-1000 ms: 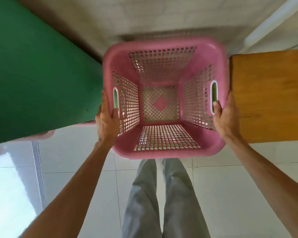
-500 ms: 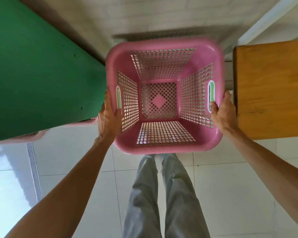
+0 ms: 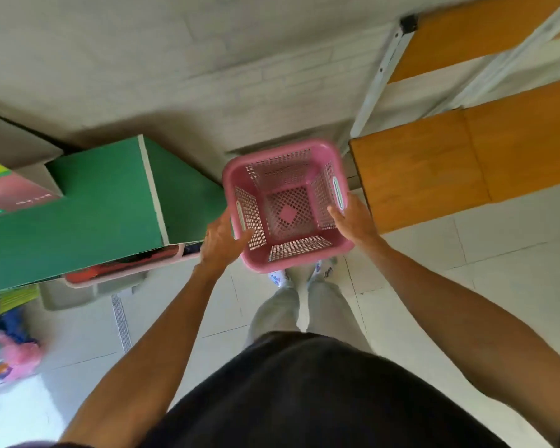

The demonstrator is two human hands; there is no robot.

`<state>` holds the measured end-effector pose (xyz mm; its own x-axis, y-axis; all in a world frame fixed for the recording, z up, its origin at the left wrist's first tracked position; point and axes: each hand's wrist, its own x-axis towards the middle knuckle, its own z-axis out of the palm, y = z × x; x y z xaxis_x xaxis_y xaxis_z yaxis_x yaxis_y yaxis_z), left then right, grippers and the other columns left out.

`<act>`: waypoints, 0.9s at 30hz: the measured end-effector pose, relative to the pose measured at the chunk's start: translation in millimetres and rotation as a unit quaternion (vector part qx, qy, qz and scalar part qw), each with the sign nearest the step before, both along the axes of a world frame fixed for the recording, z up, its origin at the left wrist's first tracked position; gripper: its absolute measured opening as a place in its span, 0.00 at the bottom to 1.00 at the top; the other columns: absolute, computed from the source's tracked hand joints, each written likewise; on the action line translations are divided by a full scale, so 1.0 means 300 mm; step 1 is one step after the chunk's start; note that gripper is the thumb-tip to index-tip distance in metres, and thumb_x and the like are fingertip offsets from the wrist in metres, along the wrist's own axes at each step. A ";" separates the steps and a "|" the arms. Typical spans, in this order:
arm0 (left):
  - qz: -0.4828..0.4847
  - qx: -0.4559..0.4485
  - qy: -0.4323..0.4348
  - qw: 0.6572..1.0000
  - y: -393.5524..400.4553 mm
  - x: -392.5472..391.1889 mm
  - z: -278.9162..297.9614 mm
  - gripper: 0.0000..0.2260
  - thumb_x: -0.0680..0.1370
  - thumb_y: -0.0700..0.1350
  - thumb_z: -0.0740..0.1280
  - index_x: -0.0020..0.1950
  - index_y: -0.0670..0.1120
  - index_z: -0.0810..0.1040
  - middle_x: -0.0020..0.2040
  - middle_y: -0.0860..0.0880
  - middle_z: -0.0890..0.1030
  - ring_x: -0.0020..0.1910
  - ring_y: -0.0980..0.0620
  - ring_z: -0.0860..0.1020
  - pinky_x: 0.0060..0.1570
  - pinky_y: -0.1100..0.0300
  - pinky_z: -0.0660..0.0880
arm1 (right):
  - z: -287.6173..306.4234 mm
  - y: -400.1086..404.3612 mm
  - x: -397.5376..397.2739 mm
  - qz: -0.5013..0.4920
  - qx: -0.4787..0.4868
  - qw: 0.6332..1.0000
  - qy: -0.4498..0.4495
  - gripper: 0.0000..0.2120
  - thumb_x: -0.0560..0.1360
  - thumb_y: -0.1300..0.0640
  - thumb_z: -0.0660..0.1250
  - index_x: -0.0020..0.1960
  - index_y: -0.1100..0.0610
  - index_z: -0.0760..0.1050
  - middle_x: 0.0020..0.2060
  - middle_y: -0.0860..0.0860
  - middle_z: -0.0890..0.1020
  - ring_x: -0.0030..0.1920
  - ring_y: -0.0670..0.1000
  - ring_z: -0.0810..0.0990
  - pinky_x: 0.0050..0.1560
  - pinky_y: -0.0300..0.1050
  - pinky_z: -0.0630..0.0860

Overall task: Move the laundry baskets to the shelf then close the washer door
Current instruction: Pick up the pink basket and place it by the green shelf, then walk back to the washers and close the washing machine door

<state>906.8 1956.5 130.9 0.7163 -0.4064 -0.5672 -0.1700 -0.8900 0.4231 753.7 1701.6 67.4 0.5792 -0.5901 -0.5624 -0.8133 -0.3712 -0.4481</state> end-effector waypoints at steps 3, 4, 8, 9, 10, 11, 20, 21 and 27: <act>-0.067 0.034 0.014 0.997 -0.036 0.015 0.081 0.40 0.69 0.72 0.62 0.75 0.50 0.63 0.68 0.42 0.75 0.68 0.37 0.72 0.64 0.38 0.72 | 0.083 0.006 -0.083 -0.030 0.018 0.999 -0.009 0.39 0.74 0.28 0.51 0.68 0.58 0.68 0.55 0.55 0.80 0.52 0.55 0.81 0.50 0.55 0.81; -0.093 0.040 0.014 0.995 -0.050 0.019 0.069 0.42 0.67 0.74 0.59 0.74 0.50 0.64 0.68 0.42 0.75 0.68 0.37 0.72 0.64 0.37 0.72 | 0.064 -0.004 -0.126 -0.044 0.022 0.999 -0.020 0.39 0.73 0.26 0.50 0.64 0.58 0.71 0.50 0.54 0.80 0.48 0.54 0.82 0.47 0.55 0.82; -0.238 0.066 0.001 0.969 -0.181 -0.001 0.071 0.49 0.66 0.80 0.55 0.76 0.48 0.61 0.71 0.40 0.73 0.68 0.38 0.72 0.65 0.38 0.71 | 0.281 0.009 -0.281 -0.107 -0.002 0.994 -0.012 0.29 0.77 0.34 0.55 0.63 0.57 0.71 0.56 0.54 0.79 0.55 0.56 0.79 0.55 0.58 0.78; -0.273 0.066 0.000 0.960 -0.226 -0.009 0.083 0.50 0.65 0.80 0.55 0.76 0.48 0.61 0.70 0.41 0.74 0.67 0.38 0.73 0.64 0.38 0.72 | 0.311 0.009 -0.337 -0.114 -0.006 0.994 -0.002 0.26 0.78 0.38 0.56 0.65 0.58 0.71 0.59 0.55 0.77 0.58 0.58 0.77 0.57 0.58 0.76; -0.312 0.066 -0.002 0.948 -0.273 -0.014 0.077 0.49 0.66 0.80 0.55 0.76 0.47 0.61 0.71 0.41 0.73 0.67 0.38 0.73 0.64 0.38 0.72 | 0.331 0.005 -0.402 -0.126 -0.015 0.992 0.009 0.26 0.79 0.40 0.57 0.66 0.59 0.70 0.62 0.58 0.76 0.61 0.60 0.76 0.60 0.59 0.74; -0.351 0.063 -0.010 0.934 -0.327 -0.020 0.071 0.48 0.68 0.78 0.56 0.77 0.46 0.61 0.72 0.42 0.72 0.68 0.38 0.72 0.65 0.38 0.71 | 0.349 -0.005 -0.469 -0.145 -0.022 0.989 0.032 0.28 0.80 0.39 0.56 0.69 0.60 0.68 0.66 0.60 0.74 0.64 0.62 0.73 0.63 0.60 0.72; -0.563 -0.001 -0.052 0.825 -0.900 -0.462 0.377 0.40 0.75 0.69 0.60 0.79 0.47 0.57 0.74 0.40 0.69 0.72 0.37 0.68 0.68 0.39 0.68 | 0.466 -0.077 -1.186 -0.293 -0.074 0.945 0.127 0.33 0.80 0.37 0.51 0.77 0.58 0.60 0.74 0.59 0.66 0.74 0.62 0.64 0.70 0.62 0.63; -0.579 -0.004 -0.066 0.812 -0.959 -0.543 0.398 0.40 0.75 0.69 0.59 0.80 0.48 0.54 0.77 0.41 0.64 0.75 0.38 0.64 0.70 0.39 0.65 | 0.481 -0.085 -1.268 -0.304 -0.075 0.940 0.134 0.33 0.80 0.37 0.52 0.76 0.58 0.60 0.74 0.60 0.66 0.74 0.62 0.64 0.70 0.62 0.63; -0.657 -0.092 -0.087 0.743 -1.254 -1.094 0.509 0.33 0.78 0.60 0.64 0.78 0.45 0.61 0.76 0.43 0.66 0.74 0.40 0.66 0.70 0.47 0.65 | 0.578 -0.184 -1.745 -0.352 -0.110 0.915 0.162 0.32 0.80 0.37 0.51 0.75 0.58 0.62 0.72 0.59 0.69 0.72 0.61 0.66 0.68 0.61 0.65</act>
